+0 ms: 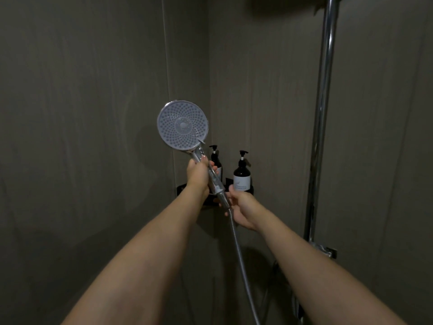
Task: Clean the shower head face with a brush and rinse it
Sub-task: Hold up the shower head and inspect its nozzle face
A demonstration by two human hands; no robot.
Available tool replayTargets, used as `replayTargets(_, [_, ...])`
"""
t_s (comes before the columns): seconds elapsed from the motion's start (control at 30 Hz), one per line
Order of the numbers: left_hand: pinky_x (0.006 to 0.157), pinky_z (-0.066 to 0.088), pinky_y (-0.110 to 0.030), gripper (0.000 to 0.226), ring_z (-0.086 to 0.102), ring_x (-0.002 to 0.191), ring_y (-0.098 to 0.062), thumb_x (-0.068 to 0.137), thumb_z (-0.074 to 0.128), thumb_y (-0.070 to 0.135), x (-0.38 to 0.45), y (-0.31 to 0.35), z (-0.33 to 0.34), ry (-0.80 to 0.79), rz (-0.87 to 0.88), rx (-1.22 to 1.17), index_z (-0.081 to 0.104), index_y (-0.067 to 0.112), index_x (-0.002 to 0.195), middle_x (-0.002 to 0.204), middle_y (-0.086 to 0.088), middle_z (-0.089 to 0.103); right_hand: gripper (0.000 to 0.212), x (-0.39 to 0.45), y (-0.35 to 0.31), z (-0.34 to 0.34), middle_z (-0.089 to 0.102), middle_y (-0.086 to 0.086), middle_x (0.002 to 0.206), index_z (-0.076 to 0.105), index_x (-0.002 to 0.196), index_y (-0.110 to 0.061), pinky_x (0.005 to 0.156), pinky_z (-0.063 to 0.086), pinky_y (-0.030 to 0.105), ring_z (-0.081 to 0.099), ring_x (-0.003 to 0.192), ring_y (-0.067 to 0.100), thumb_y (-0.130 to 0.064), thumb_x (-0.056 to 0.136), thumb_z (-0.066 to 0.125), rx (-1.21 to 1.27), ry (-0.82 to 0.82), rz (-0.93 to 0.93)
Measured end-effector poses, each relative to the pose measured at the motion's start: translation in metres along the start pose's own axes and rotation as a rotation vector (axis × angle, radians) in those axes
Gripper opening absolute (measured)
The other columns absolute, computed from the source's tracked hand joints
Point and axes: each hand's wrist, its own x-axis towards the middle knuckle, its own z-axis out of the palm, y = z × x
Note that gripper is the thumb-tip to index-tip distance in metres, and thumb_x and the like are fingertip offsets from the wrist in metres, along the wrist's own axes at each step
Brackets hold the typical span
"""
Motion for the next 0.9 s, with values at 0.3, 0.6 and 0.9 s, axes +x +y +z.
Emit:
replayTargets(0.3, [0.056, 0.047, -0.026, 0.017, 0.048, 0.057, -0.013, 0.098, 0.037, 0.014, -0.0011, -0.0043, 0.0011, 0.012, -0.007, 0.014, 0.045, 0.016, 0.083, 0.070, -0.003, 0.047, 0.019, -0.0007, 0.0032, -0.0039, 0.059, 0.004, 0.084, 0.060, 0.086, -0.012, 0.063, 0.038, 0.024, 0.051, 0.074, 0.012, -0.018, 0.097, 0.046, -0.081, 0.016, 0.012])
replayTargets(0.6, [0.051, 0.047, -0.024, 0.016, 0.048, 0.057, -0.013, 0.098, 0.038, 0.014, 0.0015, -0.0027, -0.0033, 0.028, 0.001, 0.050, 0.045, 0.016, 0.083, 0.069, -0.003, 0.047, 0.017, 0.0029, 0.0057, -0.0012, 0.062, 0.006, 0.089, 0.062, 0.092, -0.010, 0.071, 0.042, 0.024, 0.055, 0.081, 0.014, -0.019, 0.096, 0.048, -0.110, -0.005, 0.033])
replayTargets(0.9, [0.058, 0.047, -0.027, 0.016, 0.048, 0.058, -0.014, 0.098, 0.038, 0.014, 0.0030, -0.0030, -0.0056, 0.035, -0.005, 0.028, 0.045, 0.016, 0.084, 0.069, -0.003, 0.047, 0.012, 0.0062, 0.0071, -0.0023, 0.061, 0.006, 0.092, 0.061, 0.091, -0.012, 0.070, 0.042, 0.024, 0.054, 0.080, 0.012, -0.017, 0.094, 0.050, -0.150, -0.060, 0.028])
